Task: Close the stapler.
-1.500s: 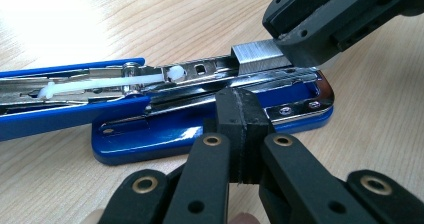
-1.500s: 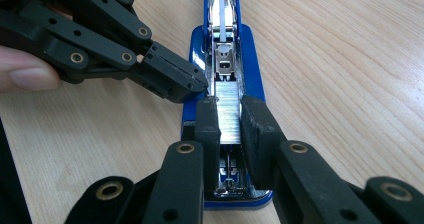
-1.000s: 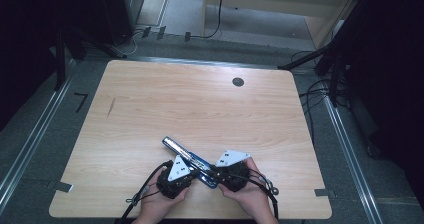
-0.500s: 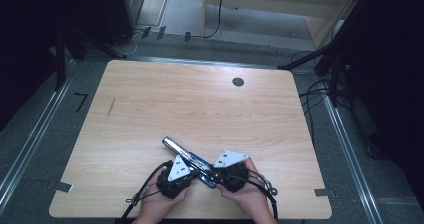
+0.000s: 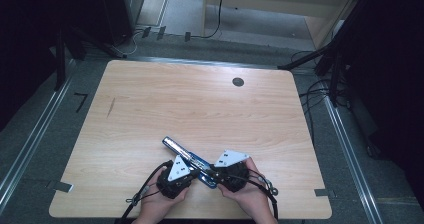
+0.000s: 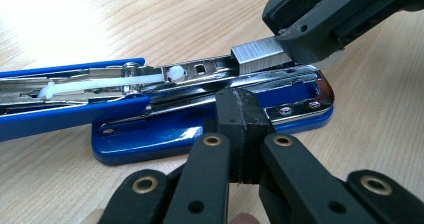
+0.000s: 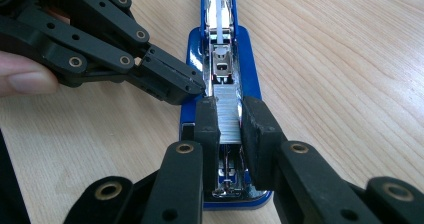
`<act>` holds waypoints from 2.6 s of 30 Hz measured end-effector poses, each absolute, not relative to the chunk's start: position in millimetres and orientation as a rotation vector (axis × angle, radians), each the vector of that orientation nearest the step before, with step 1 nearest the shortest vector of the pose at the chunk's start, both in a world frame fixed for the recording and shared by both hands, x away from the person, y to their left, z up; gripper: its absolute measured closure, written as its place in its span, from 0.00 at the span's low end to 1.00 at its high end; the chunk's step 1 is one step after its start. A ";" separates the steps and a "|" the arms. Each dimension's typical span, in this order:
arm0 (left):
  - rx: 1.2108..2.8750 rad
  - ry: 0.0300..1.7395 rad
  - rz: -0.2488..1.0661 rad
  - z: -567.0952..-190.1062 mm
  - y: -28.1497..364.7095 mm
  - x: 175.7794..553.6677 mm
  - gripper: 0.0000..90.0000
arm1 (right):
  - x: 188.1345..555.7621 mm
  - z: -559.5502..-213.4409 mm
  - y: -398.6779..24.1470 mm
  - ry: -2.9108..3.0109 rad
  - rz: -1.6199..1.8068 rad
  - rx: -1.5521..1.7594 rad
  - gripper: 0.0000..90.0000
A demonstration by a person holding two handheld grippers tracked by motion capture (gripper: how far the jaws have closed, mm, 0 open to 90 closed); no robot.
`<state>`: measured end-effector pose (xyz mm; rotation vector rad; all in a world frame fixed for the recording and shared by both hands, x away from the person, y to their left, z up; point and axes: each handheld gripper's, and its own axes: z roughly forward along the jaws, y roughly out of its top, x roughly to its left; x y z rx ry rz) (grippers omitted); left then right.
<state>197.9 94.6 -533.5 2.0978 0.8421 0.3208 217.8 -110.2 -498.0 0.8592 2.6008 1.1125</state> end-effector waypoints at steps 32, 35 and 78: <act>2.098 0.842 0.321 -533.5 94.6 197.9 1.00 | 215.7 -494.3 -112.4 2.607 1.098 0.815 0.89; 2.098 0.842 0.321 -533.5 94.6 197.9 1.00 | 215.7 -494.7 -111.8 2.606 1.092 0.811 0.89; 2.094 0.843 0.322 -533.7 94.3 197.8 1.00 | 224.1 -502.9 -104.9 2.500 1.261 0.934 1.00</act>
